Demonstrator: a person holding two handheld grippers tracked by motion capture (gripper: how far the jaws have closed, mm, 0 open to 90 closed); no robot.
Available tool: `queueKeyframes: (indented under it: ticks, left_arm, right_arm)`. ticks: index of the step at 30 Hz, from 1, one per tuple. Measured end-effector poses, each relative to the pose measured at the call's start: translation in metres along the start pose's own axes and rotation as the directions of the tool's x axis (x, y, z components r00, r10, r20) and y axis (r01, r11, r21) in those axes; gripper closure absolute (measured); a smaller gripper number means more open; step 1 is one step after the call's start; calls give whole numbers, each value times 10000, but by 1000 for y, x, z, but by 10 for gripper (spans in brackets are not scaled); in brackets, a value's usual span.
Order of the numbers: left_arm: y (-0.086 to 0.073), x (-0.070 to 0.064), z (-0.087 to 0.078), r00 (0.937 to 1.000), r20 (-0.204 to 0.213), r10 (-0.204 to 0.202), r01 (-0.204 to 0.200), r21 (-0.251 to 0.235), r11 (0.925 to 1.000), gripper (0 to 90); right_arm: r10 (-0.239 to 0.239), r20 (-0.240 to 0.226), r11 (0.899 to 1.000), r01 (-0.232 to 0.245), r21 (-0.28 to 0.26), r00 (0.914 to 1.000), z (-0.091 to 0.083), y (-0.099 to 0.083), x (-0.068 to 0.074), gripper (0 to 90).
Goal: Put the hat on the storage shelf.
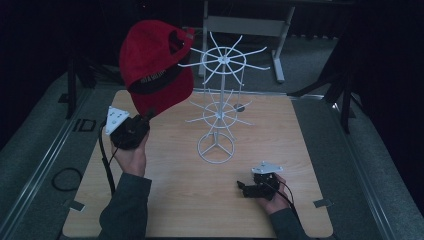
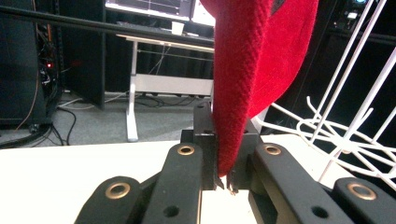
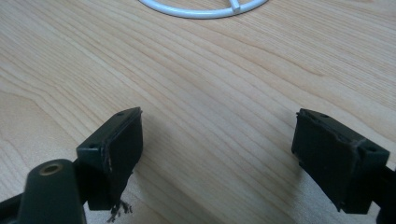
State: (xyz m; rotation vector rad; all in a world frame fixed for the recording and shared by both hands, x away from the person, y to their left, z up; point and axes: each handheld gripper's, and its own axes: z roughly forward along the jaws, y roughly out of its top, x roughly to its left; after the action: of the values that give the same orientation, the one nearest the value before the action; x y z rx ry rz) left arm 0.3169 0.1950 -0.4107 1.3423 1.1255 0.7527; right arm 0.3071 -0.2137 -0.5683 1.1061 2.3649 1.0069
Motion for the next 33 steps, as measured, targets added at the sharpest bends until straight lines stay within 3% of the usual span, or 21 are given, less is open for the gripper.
queueKeyframes:
  ticks: [33]
  left_arm:
    - [-31, 2, 4, 9996, 214, -175, 161, 644, 9978, 858]
  right_arm:
    - [-42, 5, 10000, 42, 3, 10000, 0, 0, 0, 163]
